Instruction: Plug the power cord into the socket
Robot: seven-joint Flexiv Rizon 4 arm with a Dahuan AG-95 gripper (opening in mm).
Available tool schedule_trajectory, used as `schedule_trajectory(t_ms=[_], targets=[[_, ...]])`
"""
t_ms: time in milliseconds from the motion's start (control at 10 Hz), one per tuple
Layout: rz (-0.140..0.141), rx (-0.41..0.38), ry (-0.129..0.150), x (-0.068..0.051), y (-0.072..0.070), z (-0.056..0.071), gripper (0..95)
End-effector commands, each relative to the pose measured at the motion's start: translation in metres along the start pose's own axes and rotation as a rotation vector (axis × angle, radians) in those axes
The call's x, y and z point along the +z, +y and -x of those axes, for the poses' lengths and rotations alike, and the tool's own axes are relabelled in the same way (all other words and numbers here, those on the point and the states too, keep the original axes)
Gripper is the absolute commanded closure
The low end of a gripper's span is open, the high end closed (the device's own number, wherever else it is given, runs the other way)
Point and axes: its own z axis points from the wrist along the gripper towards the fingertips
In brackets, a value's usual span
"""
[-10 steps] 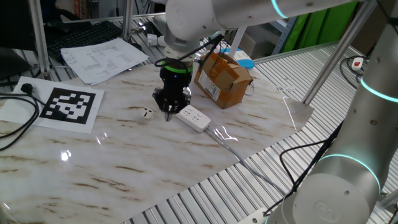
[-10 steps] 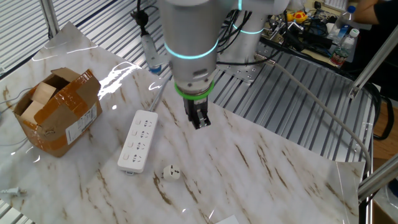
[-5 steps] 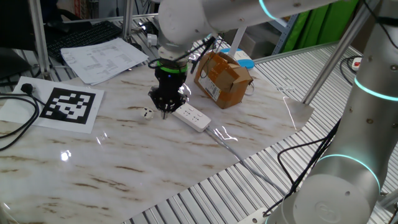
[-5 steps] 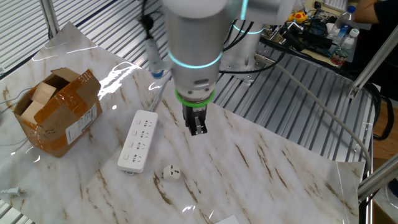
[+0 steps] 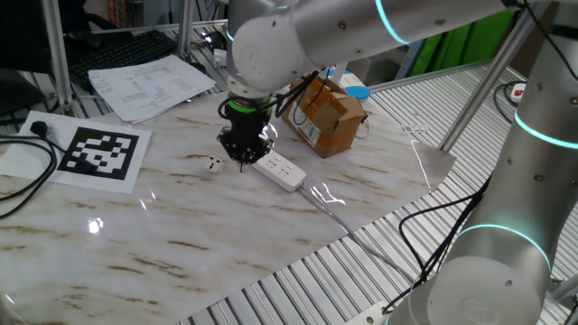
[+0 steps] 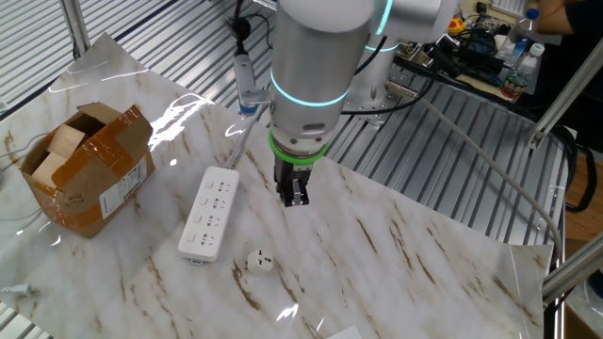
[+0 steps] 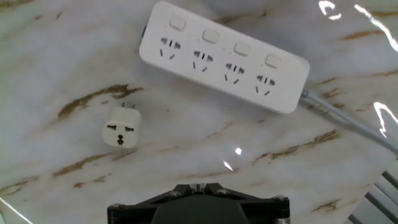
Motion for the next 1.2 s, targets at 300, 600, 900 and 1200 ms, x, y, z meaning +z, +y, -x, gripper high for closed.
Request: schedule_trajectory(t_ms=[300,600,900,1200], targets=[[-0.007,0.021,0.008,0.0049,0.003,0.0018,95.0],[-0.006,0.012,0.024,0.0049,0.003,0.0018,95.0],[0.029,0.004,0.079,0.0049,0.003,0.0018,95.0],[0.024,0.0,0.073,0.0049,0.003,0.0018,95.0]])
